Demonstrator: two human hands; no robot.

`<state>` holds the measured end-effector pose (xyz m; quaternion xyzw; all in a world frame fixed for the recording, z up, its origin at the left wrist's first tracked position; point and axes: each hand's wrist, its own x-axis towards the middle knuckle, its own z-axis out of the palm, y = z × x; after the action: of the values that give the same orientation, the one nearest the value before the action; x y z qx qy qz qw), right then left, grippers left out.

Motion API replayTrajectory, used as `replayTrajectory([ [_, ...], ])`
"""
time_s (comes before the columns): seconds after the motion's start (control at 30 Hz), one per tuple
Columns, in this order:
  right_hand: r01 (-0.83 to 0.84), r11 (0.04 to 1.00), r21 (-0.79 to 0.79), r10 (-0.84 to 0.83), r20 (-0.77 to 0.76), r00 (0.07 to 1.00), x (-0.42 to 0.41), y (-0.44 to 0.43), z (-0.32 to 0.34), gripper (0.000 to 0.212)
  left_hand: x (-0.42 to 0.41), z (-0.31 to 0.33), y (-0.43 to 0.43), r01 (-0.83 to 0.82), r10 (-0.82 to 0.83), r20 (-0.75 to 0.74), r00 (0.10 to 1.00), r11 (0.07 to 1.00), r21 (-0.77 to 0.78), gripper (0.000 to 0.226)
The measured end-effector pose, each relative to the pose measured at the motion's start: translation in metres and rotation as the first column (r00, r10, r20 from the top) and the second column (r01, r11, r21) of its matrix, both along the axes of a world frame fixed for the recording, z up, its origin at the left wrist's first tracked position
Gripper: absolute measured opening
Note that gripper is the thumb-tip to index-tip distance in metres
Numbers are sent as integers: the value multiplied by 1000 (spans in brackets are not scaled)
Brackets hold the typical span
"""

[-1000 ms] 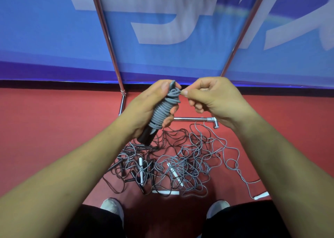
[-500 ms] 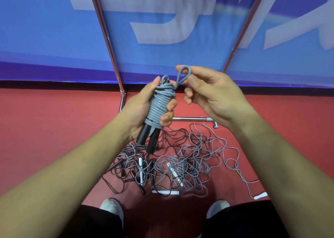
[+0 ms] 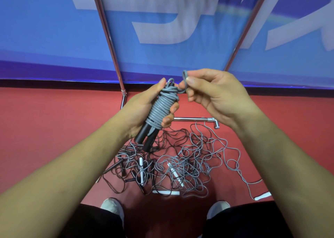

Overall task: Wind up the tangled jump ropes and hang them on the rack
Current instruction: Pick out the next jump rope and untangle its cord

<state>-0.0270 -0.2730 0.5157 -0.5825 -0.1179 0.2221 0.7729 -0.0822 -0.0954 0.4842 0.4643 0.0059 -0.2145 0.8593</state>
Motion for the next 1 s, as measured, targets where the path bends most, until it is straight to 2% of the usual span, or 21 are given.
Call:
replayTrajectory([
  [0.1,-6,971,-239,47,166,985,1,-3,2,13,0,0,1,14,-14,-3,1000,999,43,45],
  [0.2,31,894,-446,121,308,944,2,-6,7,9,0,2,1,29,-32,22,999,993,112,44],
  [0.3,68,841,-536,154,358,921,1,-8,12,5,-1,2,1,18,-31,64,997,981,194,43],
  [0.37,76,814,-576,173,365,915,1,-9,14,6,-1,2,2,7,-34,102,994,967,255,35],
  [0.63,94,776,-624,176,357,917,0,-10,11,4,0,-1,2,-29,-57,153,987,862,505,36],
  [0.8,99,759,-644,226,403,887,1,-6,3,32,0,1,4,-8,-115,185,976,831,557,34],
  [0.9,136,753,-644,228,450,864,2,-4,3,24,-3,0,4,0,-121,199,972,856,518,45],
  [1.0,133,840,-526,107,400,910,3,-3,5,21,0,0,7,-21,-63,196,979,918,396,43],
])
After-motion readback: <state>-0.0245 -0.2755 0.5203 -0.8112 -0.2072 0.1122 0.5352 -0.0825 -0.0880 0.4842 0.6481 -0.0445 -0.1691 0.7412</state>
